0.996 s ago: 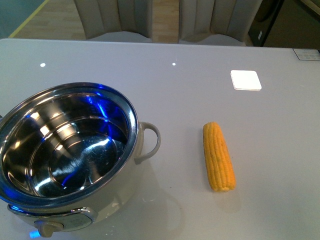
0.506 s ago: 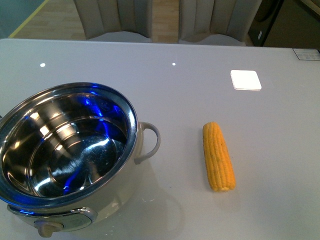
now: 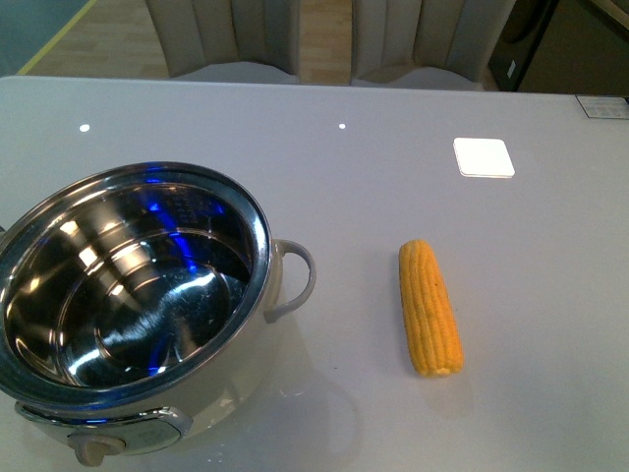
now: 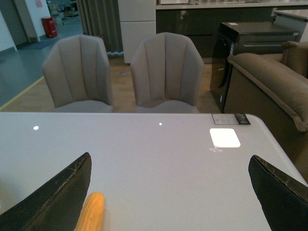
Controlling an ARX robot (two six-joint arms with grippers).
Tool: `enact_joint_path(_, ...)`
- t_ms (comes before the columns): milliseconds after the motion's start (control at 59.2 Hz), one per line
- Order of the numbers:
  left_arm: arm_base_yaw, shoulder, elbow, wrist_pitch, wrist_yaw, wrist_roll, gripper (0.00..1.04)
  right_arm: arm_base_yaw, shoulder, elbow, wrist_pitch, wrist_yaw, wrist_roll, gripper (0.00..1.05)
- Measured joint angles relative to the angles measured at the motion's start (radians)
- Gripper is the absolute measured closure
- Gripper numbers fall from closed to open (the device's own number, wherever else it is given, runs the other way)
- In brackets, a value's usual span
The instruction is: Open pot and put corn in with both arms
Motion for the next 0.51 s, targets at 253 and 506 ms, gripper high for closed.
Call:
enact_joint_path(253, -0.017, -0.473, -0.165, -0.309, 0.047, 0.01, 0.07, 0.0, 0.0, 0.0, 0.0, 0.0, 0.0, 0.09)
enact_joint_path(506, -0.023, -0.722, -0.192, -0.514, 0.047, -0.013, 0.07, 0.0, 0.0, 0.0, 0.0, 0.0, 0.0, 0.09)
